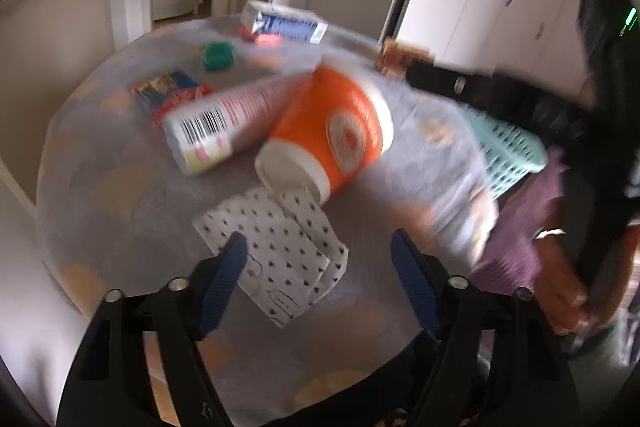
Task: Collect trash
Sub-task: 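Grasp the orange paper cup with the right tool while the left tool grasps the polka-dot paper, then carry cup and paper to the teal basket and open both tools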
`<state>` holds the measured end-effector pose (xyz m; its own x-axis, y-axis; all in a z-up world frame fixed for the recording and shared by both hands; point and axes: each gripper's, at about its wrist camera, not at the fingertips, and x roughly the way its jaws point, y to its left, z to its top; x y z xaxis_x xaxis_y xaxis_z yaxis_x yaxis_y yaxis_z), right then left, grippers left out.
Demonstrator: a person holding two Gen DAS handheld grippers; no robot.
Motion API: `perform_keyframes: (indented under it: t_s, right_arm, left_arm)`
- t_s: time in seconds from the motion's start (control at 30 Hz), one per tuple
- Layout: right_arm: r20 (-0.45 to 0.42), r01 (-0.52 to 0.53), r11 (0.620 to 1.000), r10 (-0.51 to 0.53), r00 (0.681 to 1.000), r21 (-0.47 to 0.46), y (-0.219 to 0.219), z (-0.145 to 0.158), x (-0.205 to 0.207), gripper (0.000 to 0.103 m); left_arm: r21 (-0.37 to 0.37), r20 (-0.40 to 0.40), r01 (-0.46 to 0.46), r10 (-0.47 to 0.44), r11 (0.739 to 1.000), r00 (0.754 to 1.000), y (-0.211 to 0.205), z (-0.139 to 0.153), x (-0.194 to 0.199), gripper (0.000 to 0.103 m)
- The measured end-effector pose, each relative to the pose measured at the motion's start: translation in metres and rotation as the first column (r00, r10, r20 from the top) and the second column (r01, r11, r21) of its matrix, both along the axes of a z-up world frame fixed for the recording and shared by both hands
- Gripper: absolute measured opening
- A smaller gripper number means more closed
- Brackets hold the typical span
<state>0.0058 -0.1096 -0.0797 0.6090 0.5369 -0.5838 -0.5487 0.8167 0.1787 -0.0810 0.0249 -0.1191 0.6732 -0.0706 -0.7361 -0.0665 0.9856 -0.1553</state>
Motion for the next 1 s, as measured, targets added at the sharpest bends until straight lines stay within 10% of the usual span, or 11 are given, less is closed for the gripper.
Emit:
perform_keyframes:
  t_s: [0.17, 0.4, 1.0]
  right_arm:
    - [0.011, -0.001, 1.0, 0.002, 1.0, -0.013, -0.002, -0.004, -0.009, 0.064]
    - [-0.004, -0.04, 0.999, 0.04, 0.999, -0.03, 0.015, -0.013, -0.02, 0.064]
    - [0.052, 0.005, 0.98, 0.005, 0.999, -0.197, 0.042, -0.043, -0.027, 0.064]
  left_arm:
    - [0.074, -0.033, -0.065, 0.068, 0.995, 0.997, -0.007, -0.02, 0.008, 0.054]
    - [0.043, -0.005, -0.082, 0.082, 0.996, 0.997, 0.012, -0.011, -0.001, 0.006]
    - [-0.074, 0.131, -0.145, 0.154, 0.987, 0.979, 0.073, 0.026, -0.023, 0.005]
